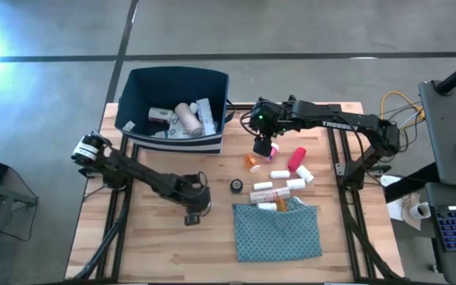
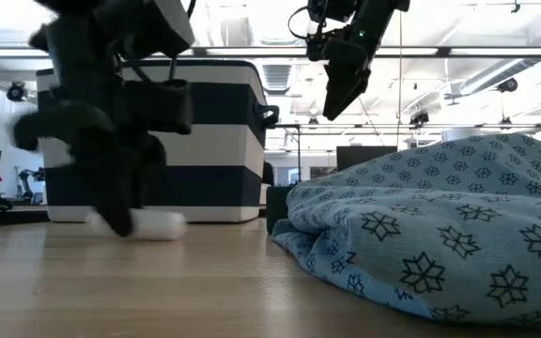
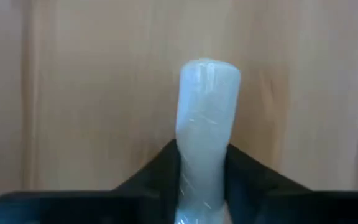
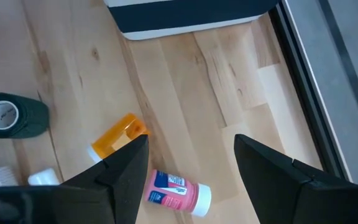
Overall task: Pick & place medical supplies in basket/bin
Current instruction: Put the white rolled gauze into the blue bin, then put the black bandage into the blue bin
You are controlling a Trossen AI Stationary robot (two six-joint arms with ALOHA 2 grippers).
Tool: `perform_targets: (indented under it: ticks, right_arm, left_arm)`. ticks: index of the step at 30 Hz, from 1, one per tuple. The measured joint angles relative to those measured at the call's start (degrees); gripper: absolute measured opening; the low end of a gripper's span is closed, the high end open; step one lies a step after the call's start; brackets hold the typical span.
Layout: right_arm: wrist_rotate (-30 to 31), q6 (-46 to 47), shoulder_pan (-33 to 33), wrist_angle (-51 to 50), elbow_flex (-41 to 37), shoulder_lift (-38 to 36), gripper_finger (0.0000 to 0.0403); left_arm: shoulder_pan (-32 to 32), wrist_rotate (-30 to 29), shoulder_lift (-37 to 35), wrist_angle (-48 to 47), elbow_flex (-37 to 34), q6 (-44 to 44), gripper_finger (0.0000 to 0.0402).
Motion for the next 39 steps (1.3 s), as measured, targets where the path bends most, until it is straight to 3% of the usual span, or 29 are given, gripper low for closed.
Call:
perform_targets:
  ticks: [3, 7, 10, 13, 18, 20, 25, 29, 33, 39]
  right_arm:
    - [0.17, -0.44, 0.0, 0.15, 0.0, 0.0, 0.0228]
    - [0.71, -1.0, 0.0, 1.45, 0.0, 0.0, 0.0228]
    - [1.42, -1.13, -0.02, 3.69, 0.0, 0.0, 0.0228]
    - [1.44, -1.28, 0.0, 6.18, 0.0, 0.0, 0.0228]
    - [1.43, -1.41, -0.01, 10.42, 0.0, 0.29, 0.0228]
    - [1.42, -1.39, -0.02, 11.29, -0.01, 0.37, 0.0228]
    - [1.24, 2.5, 0.0, 13.23, -0.1, 0.45, 0.0228]
    - [1.25, 6.22, 0.07, 12.91, -0.11, 0.5, 0.0228]
    - [1.29, 8.89, 1.42, 10.58, -0.13, 0.48, 0.0228]
    - [1.22, 9.64, 5.35, 3.3, -0.26, 0.44, 0.0228]
  left_arm:
    - [0.0, 3.05, -3.23, -11.71, 4.08, -0.12, 0.003]
    - [-1.11, 7.98, -9.74, -27.34, 11.73, 0.58, 0.0026]
    - [-1.07, 8.51, -16.07, -32.6, 17.87, 0.52, 0.0036]
    - [-0.04, 0.76, -21.84, -33.07, 24.61, -0.02, 0.0046]
    - [3.76, -27.91, -27.36, -32.65, 35.11, 2.24, 0.0043]
    - [6.75, -34.96, -28.28, -32.64, 37.31, 4.95, 0.0043]
    - [20.92, -35.41, -28.14, -33.31, 36.69, 14.21, 0.0052]
    - [31.62, -41.54, -26.33, -31.61, 33.46, 23.34, 0.0091]
    - [37.37, -42.39, -24.53, -28.26, 31.15, 30.57, 0.0148]
    - [39.31, -39.32, -23.05, -28.97, 30.25, 31.05, 0.0218]
